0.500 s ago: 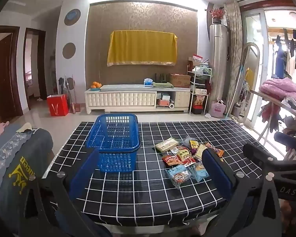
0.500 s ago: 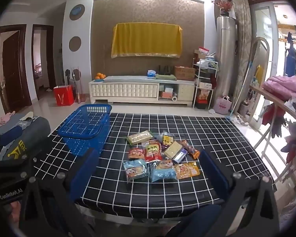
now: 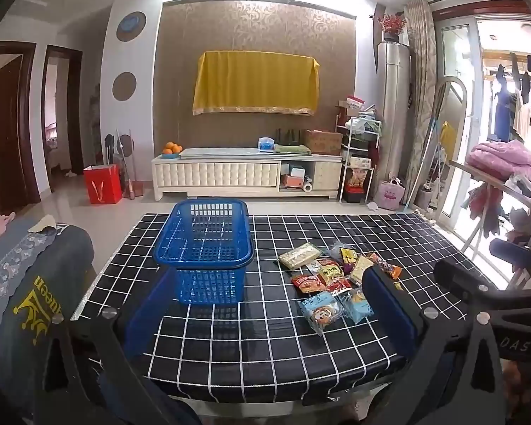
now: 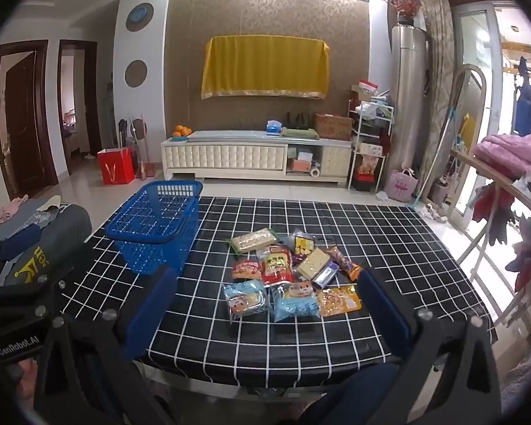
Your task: Organize snacks
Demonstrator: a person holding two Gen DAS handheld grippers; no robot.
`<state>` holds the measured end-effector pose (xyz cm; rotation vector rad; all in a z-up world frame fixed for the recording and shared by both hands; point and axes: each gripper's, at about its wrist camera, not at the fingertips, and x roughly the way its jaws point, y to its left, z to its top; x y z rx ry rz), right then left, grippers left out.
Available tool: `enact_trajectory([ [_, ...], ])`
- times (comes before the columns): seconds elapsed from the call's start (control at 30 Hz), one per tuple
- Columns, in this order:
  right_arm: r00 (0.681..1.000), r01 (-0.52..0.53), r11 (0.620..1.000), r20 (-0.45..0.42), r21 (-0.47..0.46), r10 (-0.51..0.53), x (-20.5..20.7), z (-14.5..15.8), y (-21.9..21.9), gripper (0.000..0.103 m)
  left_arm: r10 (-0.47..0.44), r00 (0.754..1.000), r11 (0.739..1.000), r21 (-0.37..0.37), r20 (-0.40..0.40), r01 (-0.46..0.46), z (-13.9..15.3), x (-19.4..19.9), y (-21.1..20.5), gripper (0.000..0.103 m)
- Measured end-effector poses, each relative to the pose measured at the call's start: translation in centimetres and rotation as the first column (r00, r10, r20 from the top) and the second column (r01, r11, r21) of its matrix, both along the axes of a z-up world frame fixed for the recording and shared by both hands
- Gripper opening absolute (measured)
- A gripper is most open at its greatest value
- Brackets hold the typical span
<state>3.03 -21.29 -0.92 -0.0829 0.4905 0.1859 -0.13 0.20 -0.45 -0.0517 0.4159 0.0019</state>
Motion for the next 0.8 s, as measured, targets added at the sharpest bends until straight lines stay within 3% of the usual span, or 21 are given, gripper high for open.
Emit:
enact_trajectory([
  [0.8, 1.000, -0.008, 1.000, -0.028, 0.002, 0.008, 0.17, -0.14, -0.01, 0.103, -0.002, 1.000, 1.000, -0.018, -0.019, 0.001, -0.09, -0.07, 0.34, 0.103],
])
